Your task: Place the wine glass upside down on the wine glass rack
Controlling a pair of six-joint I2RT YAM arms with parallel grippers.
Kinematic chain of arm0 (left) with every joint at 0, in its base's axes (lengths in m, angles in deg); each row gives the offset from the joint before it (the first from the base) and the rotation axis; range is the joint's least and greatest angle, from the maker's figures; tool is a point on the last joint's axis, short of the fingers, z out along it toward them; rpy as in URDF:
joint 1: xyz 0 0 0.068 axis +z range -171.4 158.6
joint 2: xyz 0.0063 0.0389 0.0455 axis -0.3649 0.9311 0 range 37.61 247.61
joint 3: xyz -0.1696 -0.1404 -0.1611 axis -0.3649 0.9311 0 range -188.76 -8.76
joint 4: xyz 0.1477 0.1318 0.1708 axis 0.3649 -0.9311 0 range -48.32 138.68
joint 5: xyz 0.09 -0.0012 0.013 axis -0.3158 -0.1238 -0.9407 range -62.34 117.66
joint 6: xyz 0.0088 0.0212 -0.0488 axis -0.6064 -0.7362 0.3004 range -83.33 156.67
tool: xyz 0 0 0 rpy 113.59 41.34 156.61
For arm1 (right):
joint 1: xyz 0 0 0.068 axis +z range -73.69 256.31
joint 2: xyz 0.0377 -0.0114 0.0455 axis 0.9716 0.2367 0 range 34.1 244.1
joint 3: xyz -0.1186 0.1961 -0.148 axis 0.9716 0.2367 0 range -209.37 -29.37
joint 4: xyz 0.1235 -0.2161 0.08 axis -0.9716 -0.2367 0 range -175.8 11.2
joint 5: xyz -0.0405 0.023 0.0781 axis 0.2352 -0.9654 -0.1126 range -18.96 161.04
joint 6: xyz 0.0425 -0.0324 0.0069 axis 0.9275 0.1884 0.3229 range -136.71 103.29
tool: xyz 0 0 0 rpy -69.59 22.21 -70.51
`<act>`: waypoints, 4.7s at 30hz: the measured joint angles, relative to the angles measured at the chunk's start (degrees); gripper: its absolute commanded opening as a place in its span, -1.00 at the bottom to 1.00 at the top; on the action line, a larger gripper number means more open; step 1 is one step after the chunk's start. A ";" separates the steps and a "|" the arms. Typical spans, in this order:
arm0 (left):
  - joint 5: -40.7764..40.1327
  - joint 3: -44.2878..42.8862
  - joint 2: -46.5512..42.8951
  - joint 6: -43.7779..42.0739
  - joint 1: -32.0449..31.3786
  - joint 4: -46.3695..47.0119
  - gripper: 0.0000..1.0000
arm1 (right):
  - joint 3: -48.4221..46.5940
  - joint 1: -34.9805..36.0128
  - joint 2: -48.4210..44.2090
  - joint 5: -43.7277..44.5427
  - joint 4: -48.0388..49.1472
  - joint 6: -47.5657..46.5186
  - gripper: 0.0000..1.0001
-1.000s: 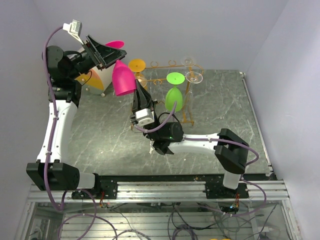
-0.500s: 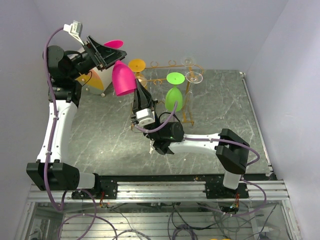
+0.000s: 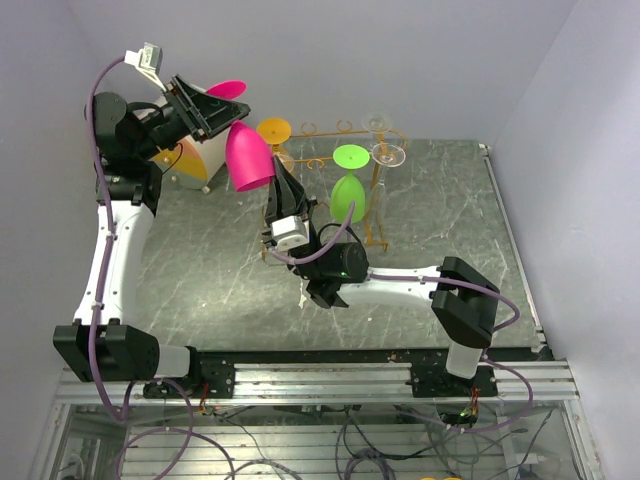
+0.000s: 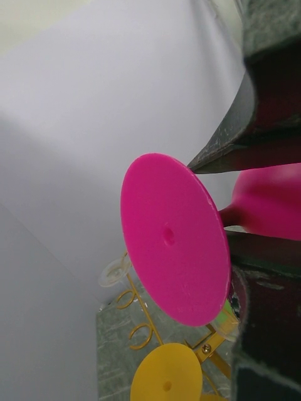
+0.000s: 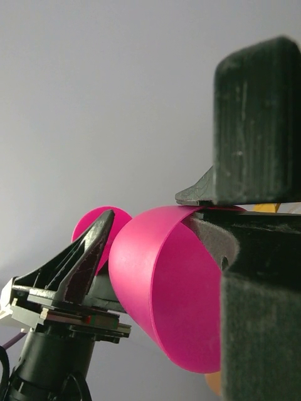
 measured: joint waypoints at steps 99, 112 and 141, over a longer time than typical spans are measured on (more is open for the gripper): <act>-38.49 9.42 -0.33 -51.04 -36.48 -20.46 -0.86 | 17.79 -1.22 -68.24 18.47 -68.48 43.52 1.00; -40.70 9.42 1.84 -50.25 -36.00 -18.80 -0.86 | 19.98 -1.22 -71.12 19.76 -69.61 43.25 0.99; -45.16 10.38 3.23 -48.26 -34.69 -16.63 -0.86 | 19.98 -1.22 -71.12 19.52 -69.94 42.91 0.99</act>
